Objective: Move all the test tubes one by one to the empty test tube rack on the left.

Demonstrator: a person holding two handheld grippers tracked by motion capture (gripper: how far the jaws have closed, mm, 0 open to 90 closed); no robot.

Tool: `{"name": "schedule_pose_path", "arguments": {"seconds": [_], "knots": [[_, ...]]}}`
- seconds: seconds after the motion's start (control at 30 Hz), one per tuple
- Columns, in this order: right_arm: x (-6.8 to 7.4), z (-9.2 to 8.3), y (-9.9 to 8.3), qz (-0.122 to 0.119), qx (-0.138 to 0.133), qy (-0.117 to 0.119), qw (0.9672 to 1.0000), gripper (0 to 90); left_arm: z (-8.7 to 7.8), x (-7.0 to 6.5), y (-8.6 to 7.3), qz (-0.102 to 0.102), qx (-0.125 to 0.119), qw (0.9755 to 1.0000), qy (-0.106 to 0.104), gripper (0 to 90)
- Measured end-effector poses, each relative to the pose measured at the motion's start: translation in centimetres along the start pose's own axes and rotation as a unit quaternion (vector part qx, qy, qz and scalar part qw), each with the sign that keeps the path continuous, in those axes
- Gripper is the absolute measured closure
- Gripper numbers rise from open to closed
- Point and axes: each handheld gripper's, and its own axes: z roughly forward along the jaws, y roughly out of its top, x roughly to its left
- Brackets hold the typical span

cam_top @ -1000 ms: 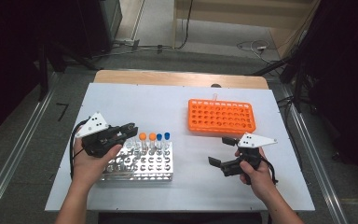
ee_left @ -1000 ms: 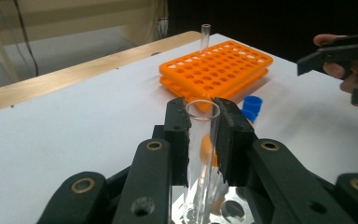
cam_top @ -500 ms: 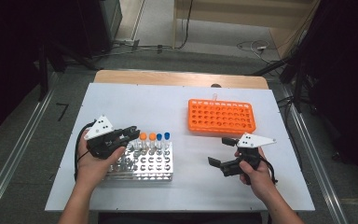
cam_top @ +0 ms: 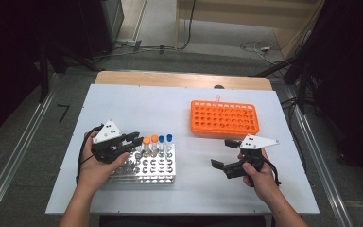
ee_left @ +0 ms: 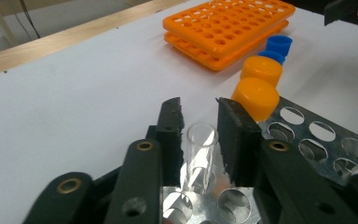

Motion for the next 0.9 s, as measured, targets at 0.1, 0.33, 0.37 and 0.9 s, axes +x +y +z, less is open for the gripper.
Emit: {"name": "schedule_pose_path", "arguments": {"seconds": [0.1, 0.33, 0.37, 0.9], "knots": [[-0.1, 0.0, 0.0, 0.002, 0.002, -0.004, 1.0, 2.4, -0.3, 0.2, 0.2, -0.016, -0.015, 0.9998, 0.003, 59.6], [-0.3, 0.1, 0.3, 0.014, 0.015, -0.022, 0.9995, 2.3, -0.8, 0.4, 0.8, -0.05, -0.04, 0.998, 0.0, 34.4], [-0.3, 0.1, 0.4, 0.014, 0.014, -0.027, 0.9994, 2.3, -0.8, 0.4, 0.8, -0.053, -0.042, 0.9977, -0.002, 32.5], [-4.5, 2.4, 3.6, 0.063, -0.007, -0.098, 0.9932, 8.8, -0.7, -0.3, 1.8, -0.07, -0.062, 0.9953, -0.028, 0.4]]}}
